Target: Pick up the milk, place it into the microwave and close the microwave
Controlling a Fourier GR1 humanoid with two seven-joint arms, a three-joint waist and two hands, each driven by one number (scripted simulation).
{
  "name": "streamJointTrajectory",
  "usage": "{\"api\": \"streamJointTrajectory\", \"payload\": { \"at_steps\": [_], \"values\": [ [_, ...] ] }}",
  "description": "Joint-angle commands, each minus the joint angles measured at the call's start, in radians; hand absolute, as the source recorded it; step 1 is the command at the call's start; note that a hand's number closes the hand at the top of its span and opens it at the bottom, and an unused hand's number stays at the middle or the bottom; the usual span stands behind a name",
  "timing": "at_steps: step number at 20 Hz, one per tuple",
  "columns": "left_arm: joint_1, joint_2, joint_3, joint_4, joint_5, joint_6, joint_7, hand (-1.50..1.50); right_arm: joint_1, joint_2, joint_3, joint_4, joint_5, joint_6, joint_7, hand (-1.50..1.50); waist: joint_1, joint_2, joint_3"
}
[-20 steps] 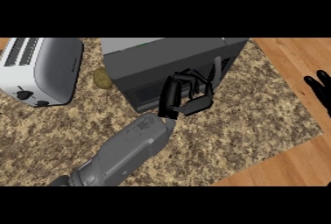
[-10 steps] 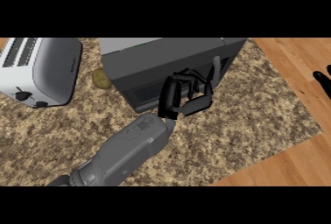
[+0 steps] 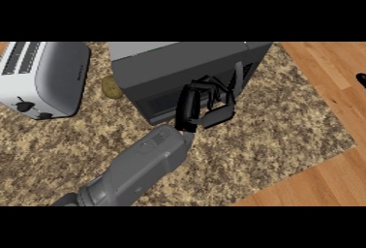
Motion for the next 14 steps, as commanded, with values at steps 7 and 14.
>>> {"api": "streamJointTrajectory", "payload": {
  "at_steps": [7, 14],
  "values": [
    [-0.086, 0.001, 0.032, 0.093, 0.05, -0.024, 0.001, 1.5, -0.017, -0.024, 0.02, -0.011, -0.072, 0.045, 0.029, -1.5, -0.003, 0.017, 0.0],
    [-0.071, 0.001, 0.02, 0.104, 0.072, -0.03, -0.036, 1.5, -0.011, -0.043, 0.029, -0.007, -0.112, 0.065, 0.052, -1.5, -0.006, 0.024, -0.001]
  ]
}}
